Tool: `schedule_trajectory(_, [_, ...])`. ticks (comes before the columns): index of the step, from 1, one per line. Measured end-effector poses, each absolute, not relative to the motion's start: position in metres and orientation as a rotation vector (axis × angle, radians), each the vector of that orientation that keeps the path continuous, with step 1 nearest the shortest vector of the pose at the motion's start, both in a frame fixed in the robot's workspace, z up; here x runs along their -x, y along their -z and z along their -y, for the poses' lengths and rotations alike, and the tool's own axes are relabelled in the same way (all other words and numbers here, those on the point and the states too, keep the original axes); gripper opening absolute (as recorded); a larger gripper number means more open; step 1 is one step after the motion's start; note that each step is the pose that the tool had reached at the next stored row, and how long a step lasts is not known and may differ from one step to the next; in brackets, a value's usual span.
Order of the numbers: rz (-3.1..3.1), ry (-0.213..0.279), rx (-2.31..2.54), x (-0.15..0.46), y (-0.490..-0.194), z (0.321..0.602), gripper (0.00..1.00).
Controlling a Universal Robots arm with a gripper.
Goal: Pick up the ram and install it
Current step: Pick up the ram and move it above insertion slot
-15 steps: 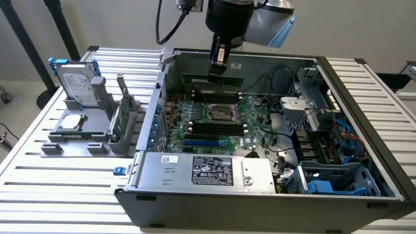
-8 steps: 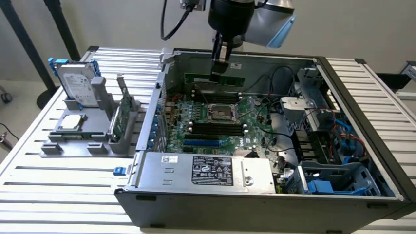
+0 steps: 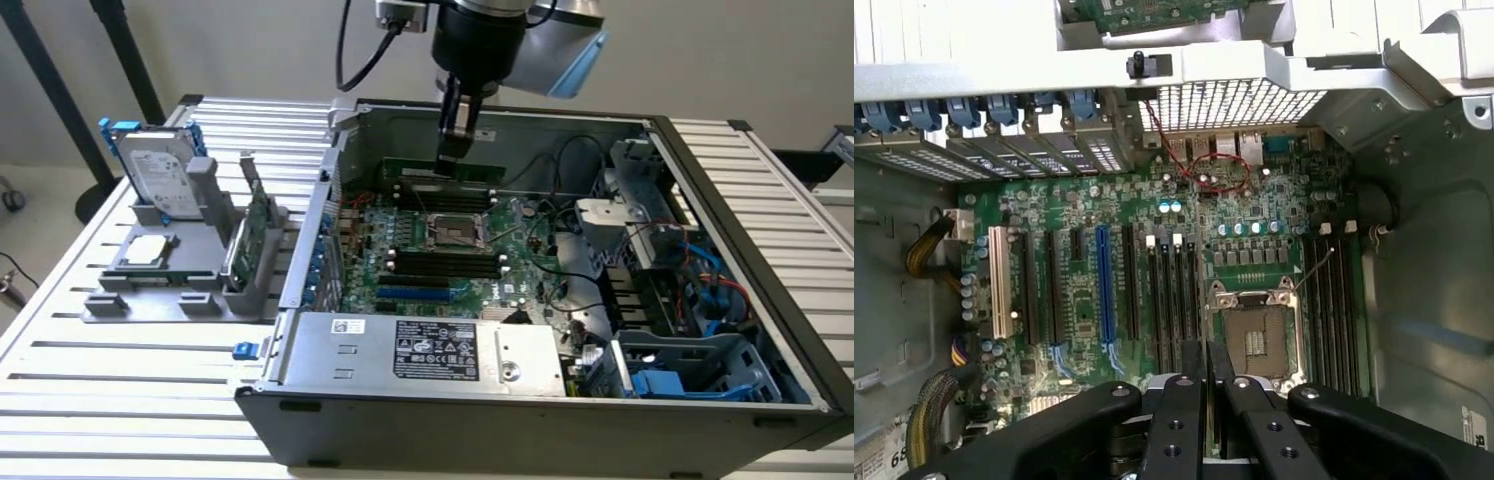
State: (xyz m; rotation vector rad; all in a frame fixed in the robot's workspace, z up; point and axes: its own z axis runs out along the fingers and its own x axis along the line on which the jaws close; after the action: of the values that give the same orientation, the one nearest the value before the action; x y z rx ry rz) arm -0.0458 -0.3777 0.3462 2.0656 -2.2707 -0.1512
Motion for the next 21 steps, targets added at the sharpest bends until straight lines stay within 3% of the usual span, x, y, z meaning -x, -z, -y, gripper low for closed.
schedule_trajectory(21, [2.288, 0.133, -2.065, 0.044, -0.309, 0.387, 0.14])
